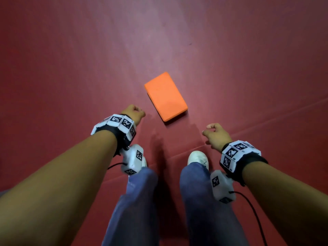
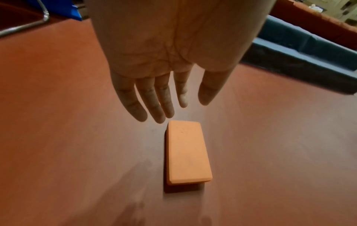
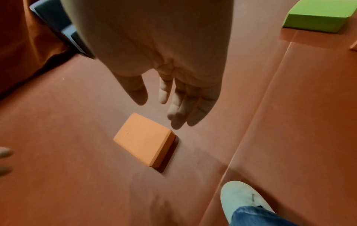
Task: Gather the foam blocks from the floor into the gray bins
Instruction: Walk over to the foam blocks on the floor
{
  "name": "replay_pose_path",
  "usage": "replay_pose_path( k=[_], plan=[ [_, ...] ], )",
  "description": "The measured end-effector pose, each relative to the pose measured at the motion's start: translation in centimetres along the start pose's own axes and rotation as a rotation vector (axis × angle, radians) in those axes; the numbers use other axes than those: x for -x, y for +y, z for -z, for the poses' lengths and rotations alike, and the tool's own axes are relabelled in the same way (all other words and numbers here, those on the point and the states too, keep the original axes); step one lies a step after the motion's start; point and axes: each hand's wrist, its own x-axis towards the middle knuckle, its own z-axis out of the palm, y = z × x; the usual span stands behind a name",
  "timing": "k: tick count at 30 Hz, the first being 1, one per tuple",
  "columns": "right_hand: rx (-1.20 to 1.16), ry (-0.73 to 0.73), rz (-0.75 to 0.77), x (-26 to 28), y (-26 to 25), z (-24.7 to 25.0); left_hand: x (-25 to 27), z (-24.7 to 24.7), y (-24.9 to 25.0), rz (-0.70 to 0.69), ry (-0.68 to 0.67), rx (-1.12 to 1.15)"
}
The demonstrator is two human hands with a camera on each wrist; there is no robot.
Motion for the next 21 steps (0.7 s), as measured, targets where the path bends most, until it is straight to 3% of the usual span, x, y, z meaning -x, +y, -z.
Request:
replay_pose_path(
  k=[7,13,17,21],
  plan=[
    [-0.021,0.06,-0.007,-11.2,-3.3,-4.7,-12.4,-0.4,2.9,-0.037,0.04,-0.194],
    [-0.081,0.136,-0.086,-20.9,-3.1,-9.7,-24.1,-3.5,2.2,-0.078,0.062,-0.324],
    [-0.232,0.117,-0.188,-24.4,-1.8,-13.1,-28.5,-5.7,0.9,-0.021,0.02,-0.326],
    [-0.44,0.147,-0.2,-25.4,-1.4,-15.0,-29.5,-6.8,0.9,-0.064,-0.035,-0.317]
  ],
)
